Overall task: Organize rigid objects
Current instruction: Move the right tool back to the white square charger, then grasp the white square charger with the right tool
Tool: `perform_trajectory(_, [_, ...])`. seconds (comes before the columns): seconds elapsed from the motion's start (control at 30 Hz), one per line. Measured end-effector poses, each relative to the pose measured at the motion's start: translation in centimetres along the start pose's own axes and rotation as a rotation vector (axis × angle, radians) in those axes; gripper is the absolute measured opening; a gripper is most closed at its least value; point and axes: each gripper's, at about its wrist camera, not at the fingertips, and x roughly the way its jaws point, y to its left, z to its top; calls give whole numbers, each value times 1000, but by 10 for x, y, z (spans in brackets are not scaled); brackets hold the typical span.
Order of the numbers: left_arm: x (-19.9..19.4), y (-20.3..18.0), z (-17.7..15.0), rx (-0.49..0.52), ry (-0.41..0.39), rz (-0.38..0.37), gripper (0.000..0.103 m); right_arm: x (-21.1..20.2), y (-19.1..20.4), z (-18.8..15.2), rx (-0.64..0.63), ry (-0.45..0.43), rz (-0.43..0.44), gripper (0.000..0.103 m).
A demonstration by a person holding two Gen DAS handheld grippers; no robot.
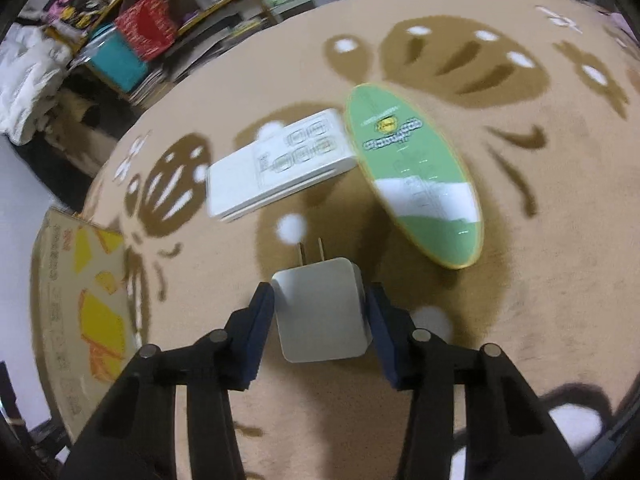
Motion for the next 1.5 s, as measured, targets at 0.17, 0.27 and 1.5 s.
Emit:
perform_trajectory(0.17, [-1,0,0,0,1,-1,25,2,8,-2,-39,-5,-31,50])
perform_trajectory(0.27, [-1,1,0,2,0,1,25,3,7,-1,-34,-3,-30,50])
perform_trajectory(1.5, [-4,2,-2,2,1,-1,25,9,40,-4,-146,-10,23,52])
